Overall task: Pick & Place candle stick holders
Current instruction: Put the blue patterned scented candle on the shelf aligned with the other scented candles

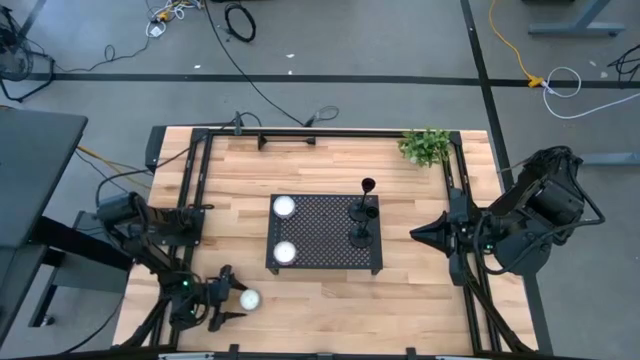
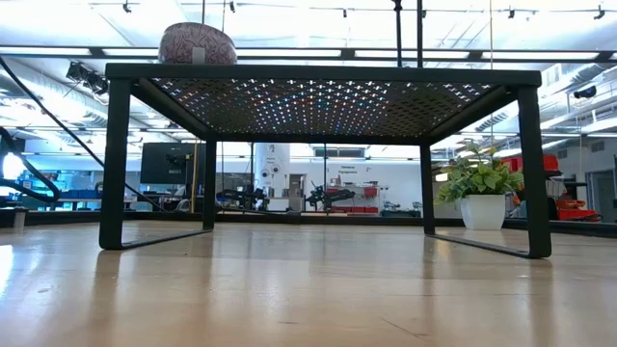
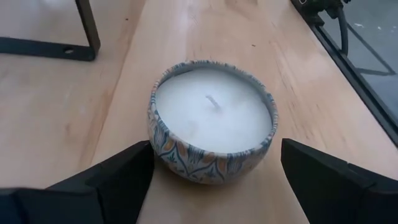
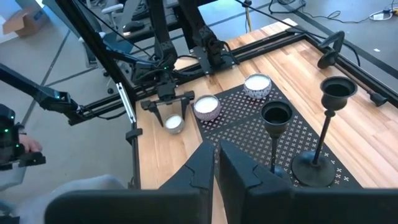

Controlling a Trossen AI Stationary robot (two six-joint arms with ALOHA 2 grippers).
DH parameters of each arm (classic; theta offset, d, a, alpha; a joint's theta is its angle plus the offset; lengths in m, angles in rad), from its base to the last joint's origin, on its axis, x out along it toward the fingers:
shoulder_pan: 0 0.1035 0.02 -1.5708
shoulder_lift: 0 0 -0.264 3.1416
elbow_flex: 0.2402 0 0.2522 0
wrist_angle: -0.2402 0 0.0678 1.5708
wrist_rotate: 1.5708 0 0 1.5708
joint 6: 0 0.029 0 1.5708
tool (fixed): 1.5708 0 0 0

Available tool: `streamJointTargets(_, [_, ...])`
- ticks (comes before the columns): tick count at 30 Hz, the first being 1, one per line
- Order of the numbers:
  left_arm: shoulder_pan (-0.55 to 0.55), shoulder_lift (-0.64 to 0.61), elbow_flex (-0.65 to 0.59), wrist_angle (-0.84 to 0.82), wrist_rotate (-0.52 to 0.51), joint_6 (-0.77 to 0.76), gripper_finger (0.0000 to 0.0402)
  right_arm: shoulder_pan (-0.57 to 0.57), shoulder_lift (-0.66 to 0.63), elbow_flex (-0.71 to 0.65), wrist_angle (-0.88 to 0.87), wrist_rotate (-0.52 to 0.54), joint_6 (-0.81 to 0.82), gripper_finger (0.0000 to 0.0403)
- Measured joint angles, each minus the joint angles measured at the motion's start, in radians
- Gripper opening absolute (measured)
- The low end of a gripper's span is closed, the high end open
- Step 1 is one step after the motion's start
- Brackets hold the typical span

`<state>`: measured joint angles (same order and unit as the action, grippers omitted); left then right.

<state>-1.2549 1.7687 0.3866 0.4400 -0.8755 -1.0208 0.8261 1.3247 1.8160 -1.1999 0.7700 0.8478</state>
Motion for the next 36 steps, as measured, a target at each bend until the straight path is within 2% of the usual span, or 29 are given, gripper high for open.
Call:
streamJointTargets(10, [0.025,0.023,0.03,-0.005,-0.013,0.092,0.035,0.0,0.0,0.0,0.016,0.0,0.0,0.002])
streamJointTargets(29, [0.079,0.024,0.032,0.044,-0.055,0.107,0.035,0.0,0.0,0.0,0.02,0.0,0.0,0.002])
streamJointTargets(36, [0.123,0.089,0.032,0.176,-0.077,0.141,0.035,0.0,0.0,0.0,0.019,0.0,0.0,0.002])
